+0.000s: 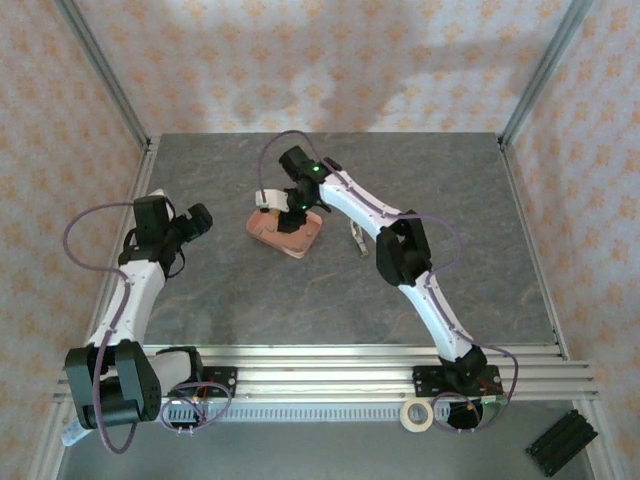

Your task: Load the staples into the stapler

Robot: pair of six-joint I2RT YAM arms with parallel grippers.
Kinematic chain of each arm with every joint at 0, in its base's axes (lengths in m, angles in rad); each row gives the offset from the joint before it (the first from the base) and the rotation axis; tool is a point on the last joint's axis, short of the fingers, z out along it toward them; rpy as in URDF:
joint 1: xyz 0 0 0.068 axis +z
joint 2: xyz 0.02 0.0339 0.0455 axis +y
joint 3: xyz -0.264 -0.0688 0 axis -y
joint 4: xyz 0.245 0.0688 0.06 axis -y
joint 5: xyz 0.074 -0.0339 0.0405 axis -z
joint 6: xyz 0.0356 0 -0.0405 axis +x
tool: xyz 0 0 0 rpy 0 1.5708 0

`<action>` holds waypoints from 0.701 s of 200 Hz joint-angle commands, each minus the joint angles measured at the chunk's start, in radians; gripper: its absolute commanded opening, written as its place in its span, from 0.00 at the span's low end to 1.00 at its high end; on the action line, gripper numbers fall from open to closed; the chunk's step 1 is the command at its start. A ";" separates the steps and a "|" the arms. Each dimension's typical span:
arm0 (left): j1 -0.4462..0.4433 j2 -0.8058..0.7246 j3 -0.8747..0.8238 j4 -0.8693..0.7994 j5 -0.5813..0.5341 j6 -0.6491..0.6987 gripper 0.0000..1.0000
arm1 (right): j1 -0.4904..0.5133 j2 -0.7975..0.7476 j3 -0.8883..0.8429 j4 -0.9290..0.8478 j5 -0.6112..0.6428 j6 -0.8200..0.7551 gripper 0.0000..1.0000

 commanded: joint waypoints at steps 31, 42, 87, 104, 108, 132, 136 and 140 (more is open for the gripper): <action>0.023 0.030 0.046 -0.050 0.043 0.082 0.98 | 0.000 0.031 0.026 -0.066 0.092 -0.051 0.35; 0.025 0.034 0.042 -0.047 0.048 0.080 0.98 | 0.000 0.040 0.027 -0.055 0.127 -0.044 0.35; 0.027 0.057 0.049 -0.054 0.070 0.072 0.97 | -0.006 0.075 0.072 -0.049 0.154 -0.021 0.37; 0.027 0.066 0.054 -0.055 0.071 0.073 0.97 | -0.006 0.082 0.081 -0.049 0.155 -0.012 0.38; 0.027 0.069 0.056 -0.056 0.072 0.074 0.97 | -0.006 0.083 0.082 -0.047 0.158 -0.011 0.38; 0.027 0.089 0.067 -0.055 0.076 0.074 0.97 | -0.012 0.092 0.086 -0.048 0.174 -0.007 0.38; 0.026 0.093 0.070 -0.054 0.076 0.074 0.97 | -0.014 0.093 0.088 -0.049 0.176 -0.006 0.38; 0.027 0.096 0.072 -0.054 0.076 0.074 0.97 | -0.015 0.095 0.089 -0.049 0.179 -0.006 0.38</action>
